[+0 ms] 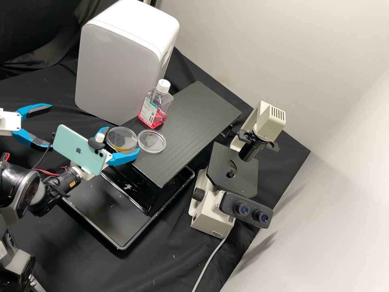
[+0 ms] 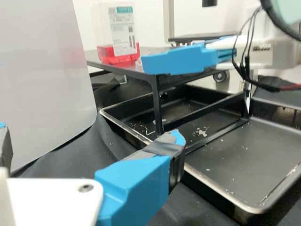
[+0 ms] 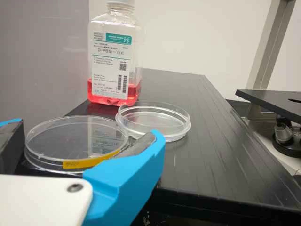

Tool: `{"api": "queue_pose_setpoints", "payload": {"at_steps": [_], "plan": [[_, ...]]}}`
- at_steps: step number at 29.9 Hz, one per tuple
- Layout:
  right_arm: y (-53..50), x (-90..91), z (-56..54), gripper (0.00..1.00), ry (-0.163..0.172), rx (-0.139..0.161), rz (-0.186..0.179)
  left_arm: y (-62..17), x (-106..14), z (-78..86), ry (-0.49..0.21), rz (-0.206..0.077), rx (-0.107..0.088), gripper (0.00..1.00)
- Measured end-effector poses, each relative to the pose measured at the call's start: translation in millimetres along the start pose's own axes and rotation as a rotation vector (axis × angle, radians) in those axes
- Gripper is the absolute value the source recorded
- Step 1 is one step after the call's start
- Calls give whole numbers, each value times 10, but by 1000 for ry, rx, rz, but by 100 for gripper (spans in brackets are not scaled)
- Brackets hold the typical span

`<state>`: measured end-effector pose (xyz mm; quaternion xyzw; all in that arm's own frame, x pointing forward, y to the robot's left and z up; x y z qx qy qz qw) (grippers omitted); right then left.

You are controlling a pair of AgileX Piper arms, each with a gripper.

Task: Remove the lid from the petri dish

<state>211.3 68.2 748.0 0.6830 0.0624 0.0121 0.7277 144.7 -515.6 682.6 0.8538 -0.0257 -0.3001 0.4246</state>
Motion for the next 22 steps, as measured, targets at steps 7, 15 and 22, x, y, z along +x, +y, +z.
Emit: {"api": "queue_pose_setpoints", "payload": {"at_steps": [7,15,22], "plan": [[11,-13,-32,100,14,2,3,24,-37,-8,-3,11,-6,100],[35,-49,-44,100,-20,15,35,21,-39,-10,-2,10,-6,100],[68,-115,-25,100,-34,33,49,21,-39,-10,-2,10,-6,100]]}}
